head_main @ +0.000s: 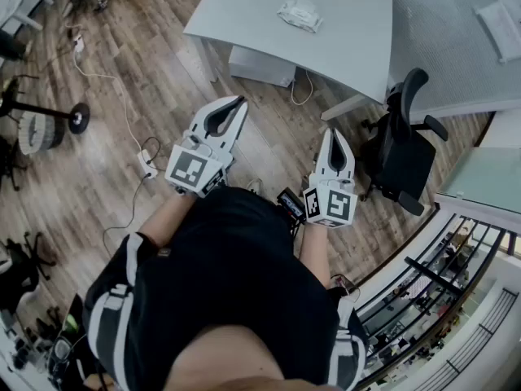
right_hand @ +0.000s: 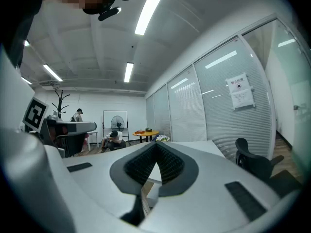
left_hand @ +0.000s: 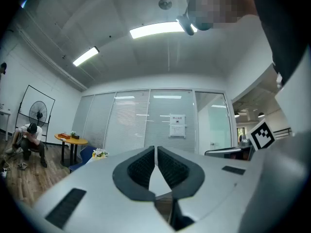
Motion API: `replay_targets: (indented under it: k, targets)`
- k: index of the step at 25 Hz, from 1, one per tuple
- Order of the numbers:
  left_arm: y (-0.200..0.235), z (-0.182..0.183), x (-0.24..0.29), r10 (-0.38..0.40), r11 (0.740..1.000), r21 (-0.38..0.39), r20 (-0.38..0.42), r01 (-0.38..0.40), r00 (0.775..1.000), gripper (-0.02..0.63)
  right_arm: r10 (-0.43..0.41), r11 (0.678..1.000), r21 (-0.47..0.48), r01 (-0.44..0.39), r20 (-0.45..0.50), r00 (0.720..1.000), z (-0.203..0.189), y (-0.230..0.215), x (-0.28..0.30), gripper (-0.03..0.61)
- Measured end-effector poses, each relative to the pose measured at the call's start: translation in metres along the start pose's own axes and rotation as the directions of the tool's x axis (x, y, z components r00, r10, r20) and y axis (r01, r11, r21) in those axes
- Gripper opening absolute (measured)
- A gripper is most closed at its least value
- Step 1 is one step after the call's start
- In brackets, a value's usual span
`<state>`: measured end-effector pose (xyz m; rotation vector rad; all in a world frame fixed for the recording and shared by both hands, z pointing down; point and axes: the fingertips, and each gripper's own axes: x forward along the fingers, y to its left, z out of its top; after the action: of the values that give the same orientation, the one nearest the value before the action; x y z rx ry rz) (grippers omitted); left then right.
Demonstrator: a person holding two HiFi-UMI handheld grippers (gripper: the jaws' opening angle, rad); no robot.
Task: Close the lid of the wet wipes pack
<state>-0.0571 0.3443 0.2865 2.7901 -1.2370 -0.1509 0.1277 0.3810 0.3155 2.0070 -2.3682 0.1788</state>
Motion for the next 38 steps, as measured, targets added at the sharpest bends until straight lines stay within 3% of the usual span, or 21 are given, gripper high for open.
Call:
replay_targets:
  k: [11, 16, 19, 38]
  targets:
    - [0.005, 0.0, 0.003, -0.004, 1.0, 0.001, -0.012, 0.004, 1.0, 0.038, -0.001, 1.0, -0.005, 0.001, -0.005, 1.0, 0.0, 0.004, 0.003, 0.021]
    - [0.004, 0.0, 0.0, -0.021, 1.0, -0.008, -0.007, 0.021, 1.0, 0.038, 0.006, 0.999, 0.04, -0.008, 0.059, 0.998, 0.013, 0.009, -0.001, 0.023]
    - [0.005, -0.005, -0.005, -0.029, 0.999, -0.022, -0.008, 0.029, 1.0, 0.038, 0.013, 0.999, 0.047, -0.017, 0.073, 0.997, 0.013, 0.012, -0.002, 0.135]
    - [0.07, -0.015, -0.027, -0.075, 0.995, -0.069, -0.03, 0.073, 0.997, 0.038, -0.085, 0.996, 0.021, 0.085, 0.009, 0.996, -0.009, 0.053, 0.033, 0.118]
